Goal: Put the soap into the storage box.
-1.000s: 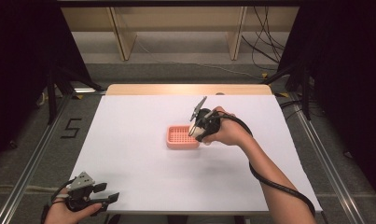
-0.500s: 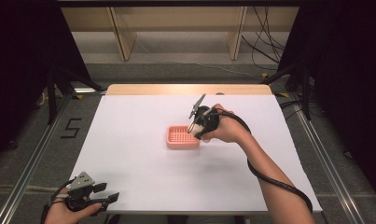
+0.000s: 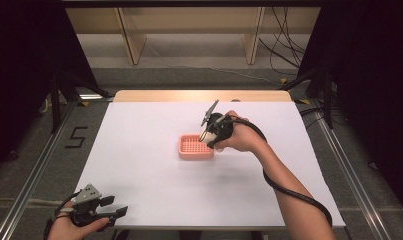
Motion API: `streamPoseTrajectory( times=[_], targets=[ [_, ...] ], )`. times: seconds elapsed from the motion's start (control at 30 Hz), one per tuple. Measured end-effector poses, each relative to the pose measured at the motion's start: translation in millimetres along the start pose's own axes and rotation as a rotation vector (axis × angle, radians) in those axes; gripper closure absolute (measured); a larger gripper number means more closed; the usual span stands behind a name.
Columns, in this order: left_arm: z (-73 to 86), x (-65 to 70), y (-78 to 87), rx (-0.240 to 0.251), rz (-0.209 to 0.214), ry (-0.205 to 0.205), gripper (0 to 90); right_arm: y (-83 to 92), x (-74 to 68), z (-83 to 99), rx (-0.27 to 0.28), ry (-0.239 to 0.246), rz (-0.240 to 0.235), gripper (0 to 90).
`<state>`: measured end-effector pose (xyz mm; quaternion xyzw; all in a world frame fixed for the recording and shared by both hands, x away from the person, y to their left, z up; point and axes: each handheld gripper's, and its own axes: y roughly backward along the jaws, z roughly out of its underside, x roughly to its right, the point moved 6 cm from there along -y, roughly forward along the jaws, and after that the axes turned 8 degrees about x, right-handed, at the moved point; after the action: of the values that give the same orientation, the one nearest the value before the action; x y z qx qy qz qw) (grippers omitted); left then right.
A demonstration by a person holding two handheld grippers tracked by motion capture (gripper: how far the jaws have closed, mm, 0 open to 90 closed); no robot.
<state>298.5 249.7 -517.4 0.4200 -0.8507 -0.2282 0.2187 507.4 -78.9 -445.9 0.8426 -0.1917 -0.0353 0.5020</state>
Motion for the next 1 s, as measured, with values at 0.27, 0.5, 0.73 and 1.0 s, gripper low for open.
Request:
streamPoseTrajectory(
  times=[0.27,0.5,0.73,1.0],
  targets=[
    [0.2,-1.0,1.3,-0.013,0.002,-0.008,33.3,-1.6,-1.3,-5.5,-0.012,-0.019,-0.011,50.4],
    [0.0,-1.0,0.6,-0.003,-0.005,-0.007,33.2,-2.2,-1.8,-9.0,-0.017,-0.027,-0.012,50.4],
    [0.1,-1.0,1.3,-0.014,0.002,-0.008,33.2,-4.8,0.8,-12.8,0.007,0.005,-0.011,50.4],
    [-0.1,-0.9,0.8,-0.005,-0.001,-0.008,33.2,-5.7,0.9,-16.3,-0.001,-0.001,-0.011,50.4]
  ],
)
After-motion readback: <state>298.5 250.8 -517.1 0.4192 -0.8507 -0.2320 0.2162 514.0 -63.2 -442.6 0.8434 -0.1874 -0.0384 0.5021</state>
